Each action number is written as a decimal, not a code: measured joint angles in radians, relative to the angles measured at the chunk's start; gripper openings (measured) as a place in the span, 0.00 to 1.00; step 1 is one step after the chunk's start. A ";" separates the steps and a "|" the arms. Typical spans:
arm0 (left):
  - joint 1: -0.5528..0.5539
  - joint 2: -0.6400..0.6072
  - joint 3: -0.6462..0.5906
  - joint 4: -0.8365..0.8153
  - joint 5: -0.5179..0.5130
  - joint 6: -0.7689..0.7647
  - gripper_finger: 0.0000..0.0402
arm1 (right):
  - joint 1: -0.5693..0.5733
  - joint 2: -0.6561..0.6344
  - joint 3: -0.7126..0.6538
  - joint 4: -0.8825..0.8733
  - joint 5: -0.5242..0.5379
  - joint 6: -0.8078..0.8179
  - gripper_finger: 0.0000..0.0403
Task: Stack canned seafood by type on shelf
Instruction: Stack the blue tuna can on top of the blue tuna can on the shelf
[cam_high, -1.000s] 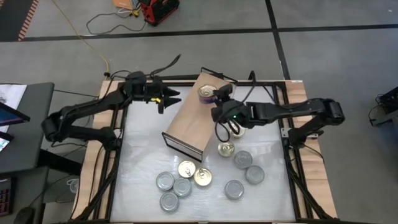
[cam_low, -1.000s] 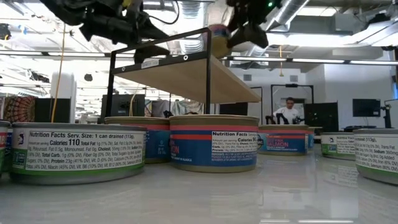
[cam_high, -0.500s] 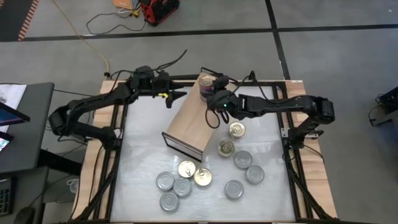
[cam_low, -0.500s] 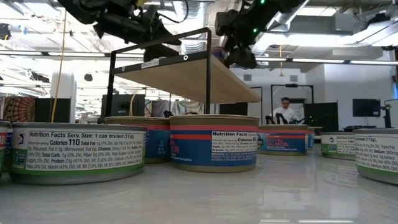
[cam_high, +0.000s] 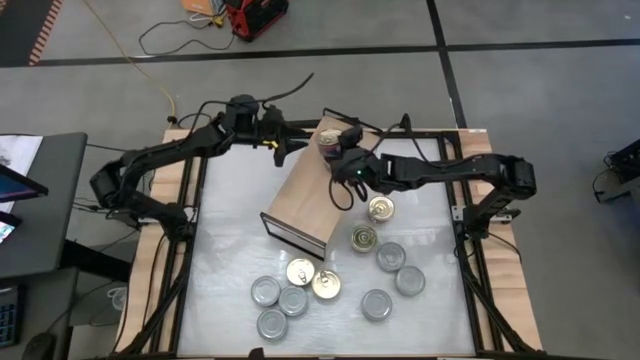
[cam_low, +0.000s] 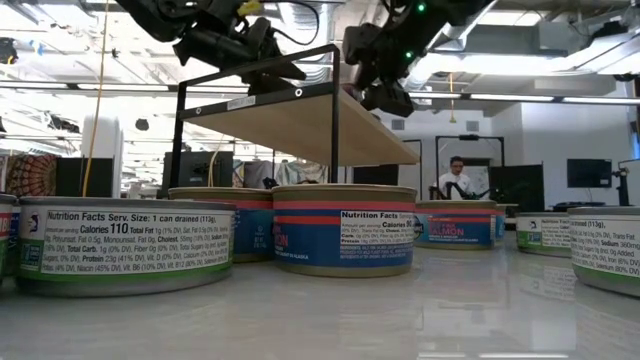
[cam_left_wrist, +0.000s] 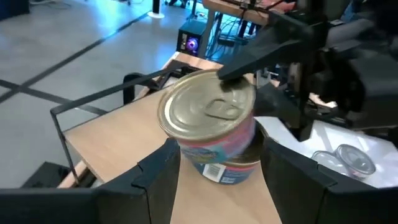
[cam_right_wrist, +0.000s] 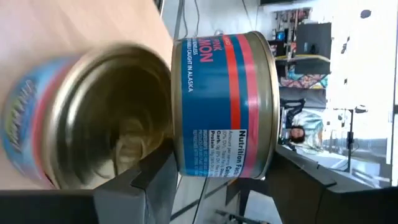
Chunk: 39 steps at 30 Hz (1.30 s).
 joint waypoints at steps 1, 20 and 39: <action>0.000 -0.005 0.000 -0.002 -0.008 0.006 0.52 | 0.001 0.000 0.000 0.010 0.004 -0.009 0.59; -0.001 -0.082 0.000 -0.076 -0.024 0.030 0.52 | 0.140 -0.095 0.003 -0.120 0.130 0.053 0.58; -0.062 -0.081 0.000 -0.063 -0.021 0.029 0.52 | 0.137 -0.081 -0.054 -0.132 0.083 0.176 0.59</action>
